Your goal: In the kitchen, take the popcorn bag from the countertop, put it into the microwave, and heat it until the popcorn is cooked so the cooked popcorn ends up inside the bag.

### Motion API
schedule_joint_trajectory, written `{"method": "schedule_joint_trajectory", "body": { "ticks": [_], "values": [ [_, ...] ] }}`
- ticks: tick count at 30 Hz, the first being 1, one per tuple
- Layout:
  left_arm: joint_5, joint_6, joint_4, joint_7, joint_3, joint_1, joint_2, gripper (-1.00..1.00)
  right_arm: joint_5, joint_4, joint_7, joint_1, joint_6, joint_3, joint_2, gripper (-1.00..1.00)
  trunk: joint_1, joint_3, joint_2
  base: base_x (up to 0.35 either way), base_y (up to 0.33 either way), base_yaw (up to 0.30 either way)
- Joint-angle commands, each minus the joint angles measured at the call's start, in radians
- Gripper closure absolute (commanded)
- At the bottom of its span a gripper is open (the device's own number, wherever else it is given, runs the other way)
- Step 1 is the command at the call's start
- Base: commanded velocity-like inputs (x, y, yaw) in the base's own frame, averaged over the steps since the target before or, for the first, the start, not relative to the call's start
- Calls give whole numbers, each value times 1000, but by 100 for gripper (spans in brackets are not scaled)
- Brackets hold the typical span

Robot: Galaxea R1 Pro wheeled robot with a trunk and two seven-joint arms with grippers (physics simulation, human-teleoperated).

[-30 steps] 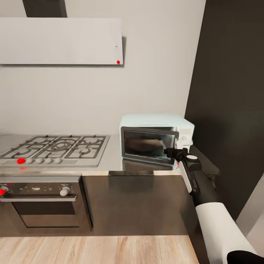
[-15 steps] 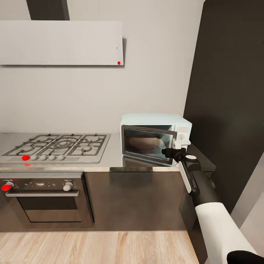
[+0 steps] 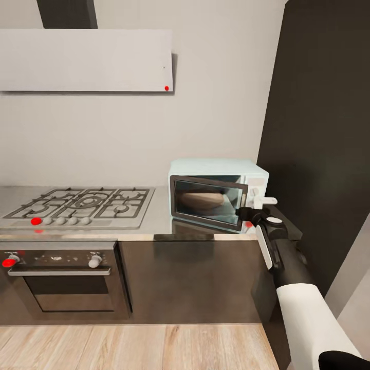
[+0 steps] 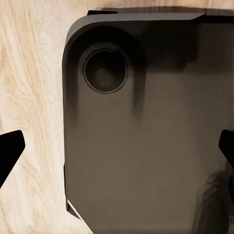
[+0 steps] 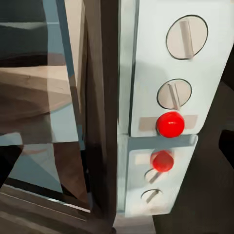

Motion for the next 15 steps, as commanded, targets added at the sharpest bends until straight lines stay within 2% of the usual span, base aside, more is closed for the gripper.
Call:
{"method": "schedule_joint_trajectory", "body": {
  "ticks": [1, 4, 7, 10, 15],
  "values": [
    [3, -3, 0, 1, 2, 0, 0, -100, 7, -1, 1, -1, 6, -1, 1, -100, 0, -1, -1, 0, 0, 0],
    [3, -3, 0, 1, 2, 0, 0, -100, 15, -1, 4, -1, 8, -1, 1, -100, 0, -1, -1, 0, 0, 0],
    [3, -3, 0, 1, 2, 0, 0, -100, 18, -1, 9, -1, 25, 0, -17, -100, 0, -1, -1, 0, 0, 0],
    [3, -3, 0, 1, 2, 0, 0, -100, 19, -1, 37, 0, 58, 0, -55, -100, 0, -1, -1, 0, 0, 0],
    [3, -3, 0, 1, 2, 0, 0, -100, 26, -17, 204, 7, 77, 0, -151, -100, 0, -1, -1, 0, 0, 0]
  ]
}}
